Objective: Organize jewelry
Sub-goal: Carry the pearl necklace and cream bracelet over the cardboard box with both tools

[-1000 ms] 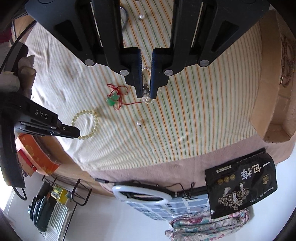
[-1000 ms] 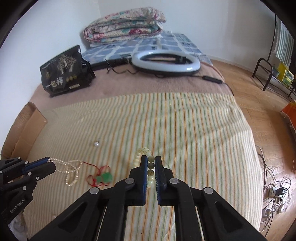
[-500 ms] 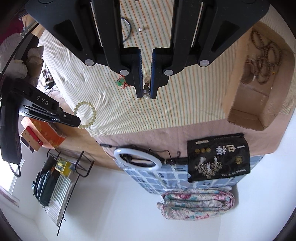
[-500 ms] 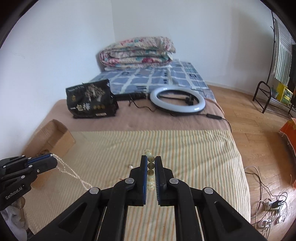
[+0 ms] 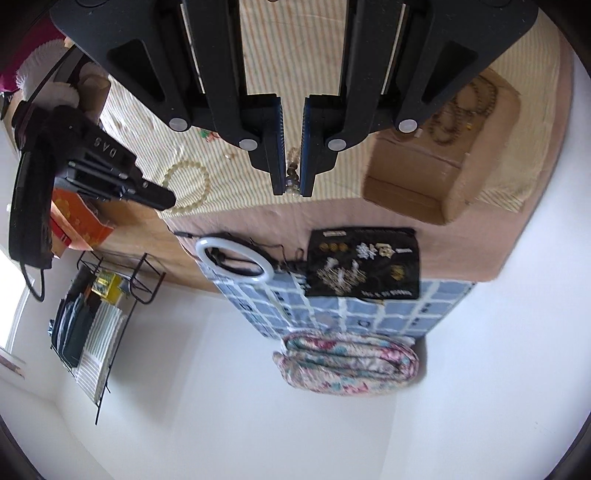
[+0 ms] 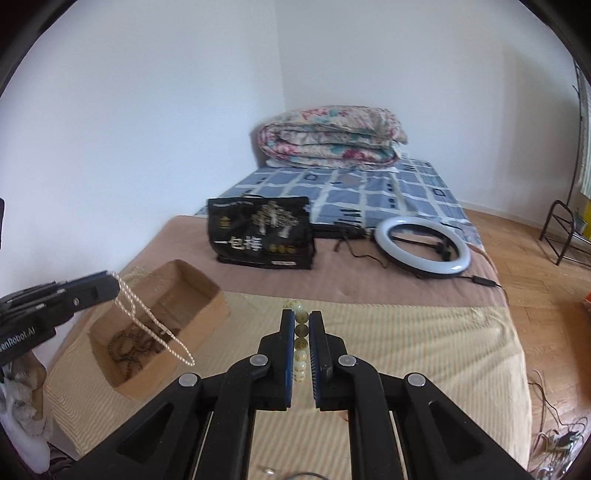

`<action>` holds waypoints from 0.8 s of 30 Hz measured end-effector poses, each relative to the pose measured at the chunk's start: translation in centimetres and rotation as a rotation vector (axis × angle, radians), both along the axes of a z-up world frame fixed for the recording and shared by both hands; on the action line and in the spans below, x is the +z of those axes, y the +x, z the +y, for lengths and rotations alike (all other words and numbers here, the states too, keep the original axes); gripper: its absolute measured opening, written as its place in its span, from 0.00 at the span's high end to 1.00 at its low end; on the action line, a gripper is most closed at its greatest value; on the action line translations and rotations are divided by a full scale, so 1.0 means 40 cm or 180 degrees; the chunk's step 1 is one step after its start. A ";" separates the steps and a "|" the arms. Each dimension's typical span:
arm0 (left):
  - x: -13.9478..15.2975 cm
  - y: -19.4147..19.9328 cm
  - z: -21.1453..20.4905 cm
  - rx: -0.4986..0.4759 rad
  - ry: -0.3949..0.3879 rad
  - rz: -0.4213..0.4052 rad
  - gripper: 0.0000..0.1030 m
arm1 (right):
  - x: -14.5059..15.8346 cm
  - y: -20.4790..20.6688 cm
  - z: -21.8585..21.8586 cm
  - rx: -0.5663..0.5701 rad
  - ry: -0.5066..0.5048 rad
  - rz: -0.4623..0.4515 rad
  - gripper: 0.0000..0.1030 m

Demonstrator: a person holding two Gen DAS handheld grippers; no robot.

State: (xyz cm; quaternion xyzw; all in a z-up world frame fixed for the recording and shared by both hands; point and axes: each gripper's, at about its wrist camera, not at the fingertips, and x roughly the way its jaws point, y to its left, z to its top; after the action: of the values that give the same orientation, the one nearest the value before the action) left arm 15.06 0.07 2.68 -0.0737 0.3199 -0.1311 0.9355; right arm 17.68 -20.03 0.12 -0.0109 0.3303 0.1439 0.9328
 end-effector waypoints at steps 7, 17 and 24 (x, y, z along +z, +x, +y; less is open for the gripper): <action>0.009 -0.023 0.122 0.0256 0.0041 -0.0049 0.95 | 0.001 0.022 0.144 0.0307 0.0059 -0.0014 0.95; -0.023 -0.039 0.246 0.0534 0.0140 -0.0033 0.95 | -0.041 0.074 0.313 0.0610 0.0092 0.0086 0.95; -0.062 -0.020 0.284 0.0614 0.0155 0.0064 0.95 | -0.090 0.145 0.383 0.0713 0.0140 0.0186 0.95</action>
State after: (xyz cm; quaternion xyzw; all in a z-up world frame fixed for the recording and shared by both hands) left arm 14.24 11.42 0.21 -0.0827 0.3238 -0.0318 0.9420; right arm 23.49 -4.69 -3.47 -0.0231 0.3509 0.2546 0.9008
